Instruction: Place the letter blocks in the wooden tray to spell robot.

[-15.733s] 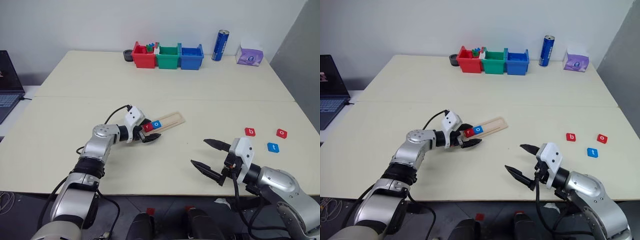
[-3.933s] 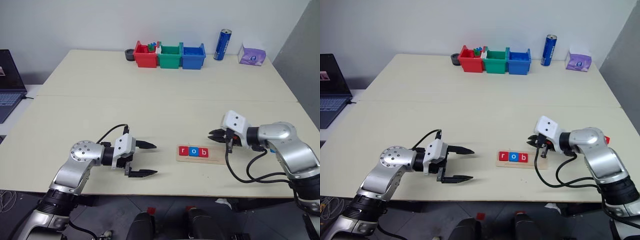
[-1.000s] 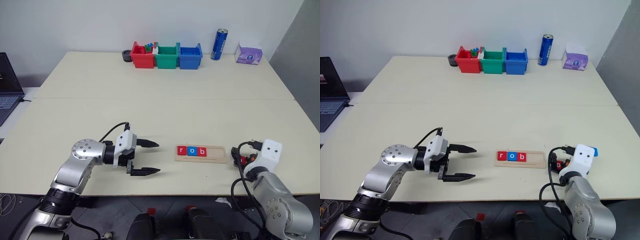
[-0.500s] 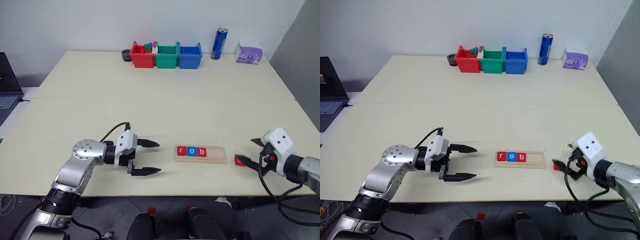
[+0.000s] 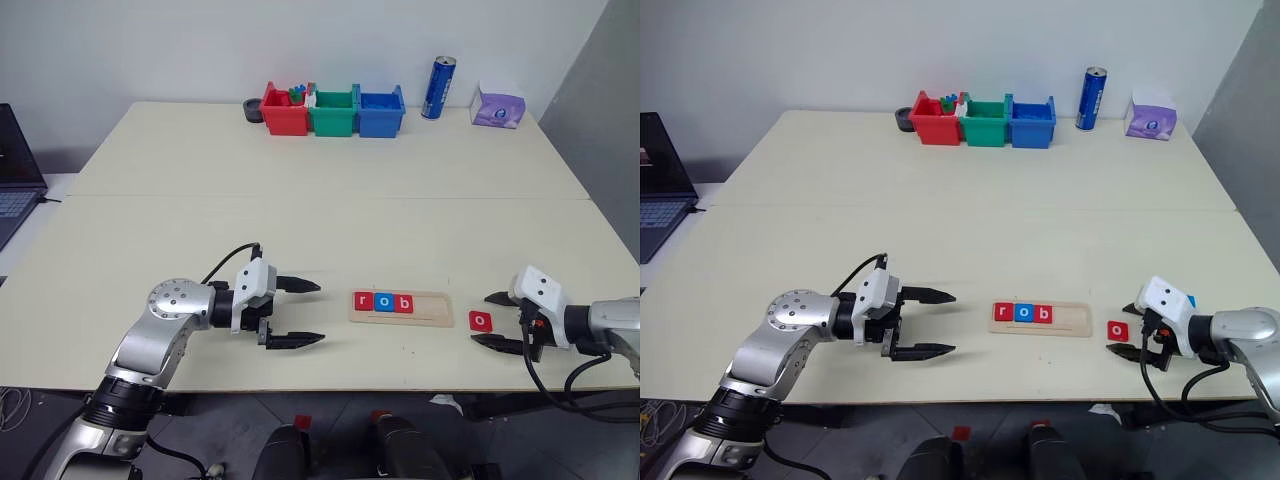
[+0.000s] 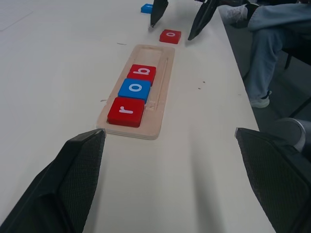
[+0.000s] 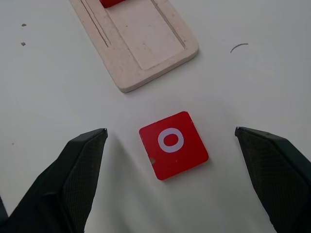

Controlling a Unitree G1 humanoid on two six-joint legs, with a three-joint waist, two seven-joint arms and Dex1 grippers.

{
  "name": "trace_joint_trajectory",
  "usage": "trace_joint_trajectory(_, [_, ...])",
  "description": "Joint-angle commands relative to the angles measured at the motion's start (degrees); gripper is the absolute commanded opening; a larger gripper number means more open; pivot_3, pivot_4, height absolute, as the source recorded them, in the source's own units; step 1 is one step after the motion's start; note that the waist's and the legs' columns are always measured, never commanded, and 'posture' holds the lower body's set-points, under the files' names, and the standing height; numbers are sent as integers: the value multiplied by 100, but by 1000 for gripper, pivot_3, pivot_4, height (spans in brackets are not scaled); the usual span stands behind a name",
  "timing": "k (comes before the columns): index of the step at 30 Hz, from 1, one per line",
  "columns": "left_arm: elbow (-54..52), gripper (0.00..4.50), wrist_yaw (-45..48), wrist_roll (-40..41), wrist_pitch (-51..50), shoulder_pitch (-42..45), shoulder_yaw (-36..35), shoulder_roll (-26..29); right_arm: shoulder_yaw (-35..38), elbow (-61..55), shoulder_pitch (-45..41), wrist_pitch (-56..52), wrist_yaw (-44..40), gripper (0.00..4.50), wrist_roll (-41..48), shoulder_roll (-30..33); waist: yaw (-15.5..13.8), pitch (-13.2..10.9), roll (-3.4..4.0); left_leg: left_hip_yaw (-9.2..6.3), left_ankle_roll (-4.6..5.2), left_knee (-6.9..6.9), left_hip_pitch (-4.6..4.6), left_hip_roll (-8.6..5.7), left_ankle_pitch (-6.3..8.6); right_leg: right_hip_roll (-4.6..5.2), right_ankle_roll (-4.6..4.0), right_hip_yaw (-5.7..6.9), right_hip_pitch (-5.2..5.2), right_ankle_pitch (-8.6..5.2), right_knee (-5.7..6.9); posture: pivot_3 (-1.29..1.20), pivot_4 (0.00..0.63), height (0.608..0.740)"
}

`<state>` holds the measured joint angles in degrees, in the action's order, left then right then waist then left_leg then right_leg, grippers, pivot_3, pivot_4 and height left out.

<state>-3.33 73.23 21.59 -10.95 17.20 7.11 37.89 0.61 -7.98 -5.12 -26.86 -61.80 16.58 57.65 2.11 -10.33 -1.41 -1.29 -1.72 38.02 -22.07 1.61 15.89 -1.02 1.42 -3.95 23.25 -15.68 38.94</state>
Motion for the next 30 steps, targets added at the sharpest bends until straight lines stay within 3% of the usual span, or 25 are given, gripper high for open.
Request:
trace_joint_trajectory(1, [-256, 4500, -20, 53, -8, 34, -32, 10, -165, 187, -227, 171, -324, 4310, -127, 121, -7, 0, 0, 0, 0, 0, 0, 0, 0, 0, 0, -1, 0, 0, 0, 0, 150, 740])
trace_joint_trajectory(3, [-277, 4500, -35, 51, -19, 25, -30, 10, -267, 334, -339, 237, -373, 3918, -212, 91, -11, 0, 0, 0, 0, 0, 1, 0, 0, 1, 0, -1, 0, 0, 1, 0, 150, 740])
trace_joint_trajectory(10, [-334, 4500, -84, 24, -57, -36, -48, 54, -271, 461, -487, 216, -490, 1450, -162, 5, -23, 0, 0, -1, 0, 1, 2, 0, 0, 2, -4, -1, 0, 2, 2, 0, 150, 740])
trace_joint_trajectory(17, [-351, 4500, -116, 44, -88, -78, -135, 134, -153, -360, -930, -60, -646, 1450, 162, 71, -9, -2, 3, -6, 0, 1, 5, 1, 0, 2, -2, -3, 0, 2, 5, 0, 150, 740])
trace_joint_trajectory(22, [-325, 4500, -150, 41, -83, -58, -132, 137, -850, -621, -1502, -221, -434, 1450, -202, -277, -24, -1, 2, -8, -1, 2, 5, 2, 0, 2, -1, 3, -1, 1, 5, 0, 150, 740])
trace_joint_trajectory(30, [-371, 4500, -190, 26, -23, -70, -129, 119, -1681, -55, -2264, -2, -546, 1450, -878, -602, -31, -2, 3, -8, 0, 2, 2, -2, 0, 8, -14, 1, 1, 8, 4, 0, 150, 740])
